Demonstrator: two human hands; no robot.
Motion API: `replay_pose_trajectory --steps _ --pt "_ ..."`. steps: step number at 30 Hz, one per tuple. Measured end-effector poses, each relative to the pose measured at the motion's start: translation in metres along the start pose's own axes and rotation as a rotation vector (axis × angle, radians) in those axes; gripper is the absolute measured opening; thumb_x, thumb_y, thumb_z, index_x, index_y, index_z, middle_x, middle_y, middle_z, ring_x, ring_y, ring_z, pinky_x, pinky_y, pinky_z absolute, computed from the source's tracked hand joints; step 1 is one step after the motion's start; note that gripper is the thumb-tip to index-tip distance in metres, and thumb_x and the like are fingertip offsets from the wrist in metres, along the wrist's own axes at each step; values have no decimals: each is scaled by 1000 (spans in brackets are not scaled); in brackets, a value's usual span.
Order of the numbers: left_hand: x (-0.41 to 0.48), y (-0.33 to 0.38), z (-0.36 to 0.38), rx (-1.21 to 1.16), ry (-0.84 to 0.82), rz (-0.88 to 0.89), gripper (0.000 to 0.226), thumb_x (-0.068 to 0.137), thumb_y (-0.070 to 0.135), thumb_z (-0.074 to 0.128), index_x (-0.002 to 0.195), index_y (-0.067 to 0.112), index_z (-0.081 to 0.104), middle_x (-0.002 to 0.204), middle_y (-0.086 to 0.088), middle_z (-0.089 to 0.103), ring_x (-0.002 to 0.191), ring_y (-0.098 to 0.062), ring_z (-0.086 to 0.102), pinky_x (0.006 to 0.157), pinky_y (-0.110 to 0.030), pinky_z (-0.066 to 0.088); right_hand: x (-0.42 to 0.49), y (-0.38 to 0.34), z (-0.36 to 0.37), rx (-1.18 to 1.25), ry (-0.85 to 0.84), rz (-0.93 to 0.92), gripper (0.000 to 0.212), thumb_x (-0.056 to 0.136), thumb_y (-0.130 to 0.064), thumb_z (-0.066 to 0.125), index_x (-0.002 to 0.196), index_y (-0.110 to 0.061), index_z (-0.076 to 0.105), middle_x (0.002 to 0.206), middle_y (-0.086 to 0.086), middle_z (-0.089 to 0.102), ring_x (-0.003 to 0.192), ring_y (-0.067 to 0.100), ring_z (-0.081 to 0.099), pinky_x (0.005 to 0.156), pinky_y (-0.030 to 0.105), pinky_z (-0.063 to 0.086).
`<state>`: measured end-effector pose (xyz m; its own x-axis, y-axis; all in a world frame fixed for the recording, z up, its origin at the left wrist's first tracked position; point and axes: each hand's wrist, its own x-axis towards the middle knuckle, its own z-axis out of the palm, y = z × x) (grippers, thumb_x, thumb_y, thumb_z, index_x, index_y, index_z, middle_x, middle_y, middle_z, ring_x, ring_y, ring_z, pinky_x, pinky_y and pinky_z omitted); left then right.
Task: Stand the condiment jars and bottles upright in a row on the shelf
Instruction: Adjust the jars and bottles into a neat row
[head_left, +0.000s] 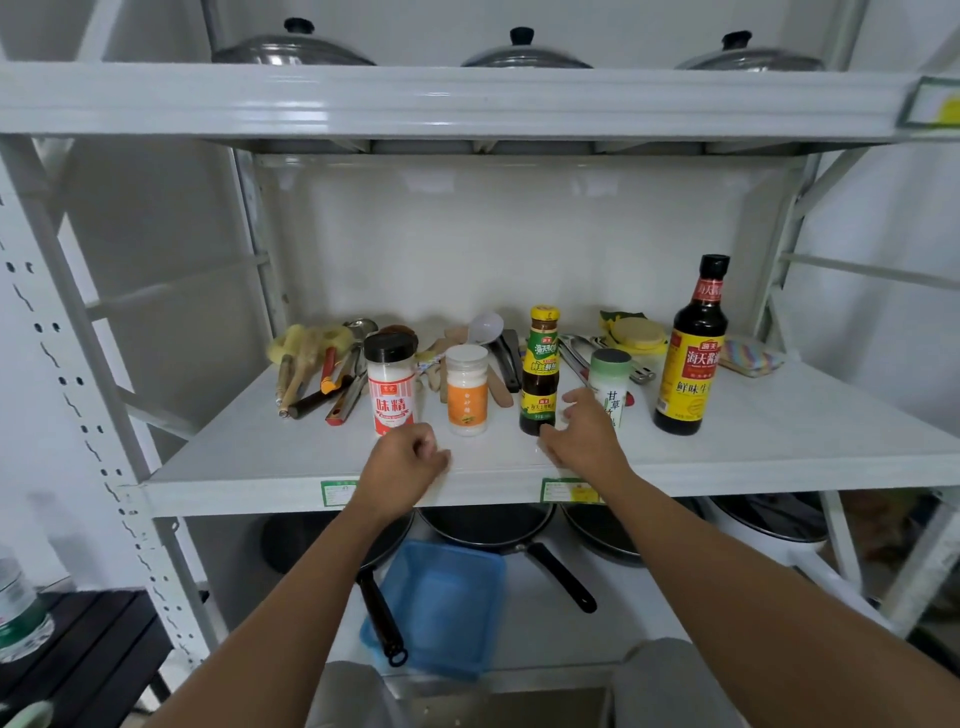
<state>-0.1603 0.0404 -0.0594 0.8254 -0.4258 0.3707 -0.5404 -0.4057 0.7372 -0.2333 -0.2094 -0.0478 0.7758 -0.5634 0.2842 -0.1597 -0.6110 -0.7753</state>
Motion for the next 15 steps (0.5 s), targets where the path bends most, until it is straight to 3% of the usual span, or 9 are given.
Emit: replay_pose_trajectory --steps 2,4,10,15 --pt "5 7 13 71 -103 15 39 90 21 78 64 18 48 60 4 48 57 -9 45 60 -27 41 5 -2 4 -14 -10 -26 70 86 -20 79 145 -6 44 140 14 55 127 28 56 93 30 45" --pt "10 9 20 105 -129 -20 37 89 22 76 63 20 49 60 5 50 60 -12 47 64 -32 42 10 -4 5 -9 -35 -38 71 85 -21 81 145 -6 46 135 13 61 122 27 60 88 27 43" --pt "14 7 19 128 -98 -28 32 85 14 71 62 20 49 59 7 52 60 -12 48 64 -33 43 23 2 11 -25 -44 -73 52 83 -29 83 126 -10 61 115 8 72 93 19 64 77 28 47" --pt "13 -2 23 98 -31 -5 34 84 13 71 62 20 46 54 11 49 54 -8 43 61 -32 42 23 6 14 -8 -22 -88 47 84 -29 83 122 -10 63 101 -3 65 88 16 62 75 27 47"
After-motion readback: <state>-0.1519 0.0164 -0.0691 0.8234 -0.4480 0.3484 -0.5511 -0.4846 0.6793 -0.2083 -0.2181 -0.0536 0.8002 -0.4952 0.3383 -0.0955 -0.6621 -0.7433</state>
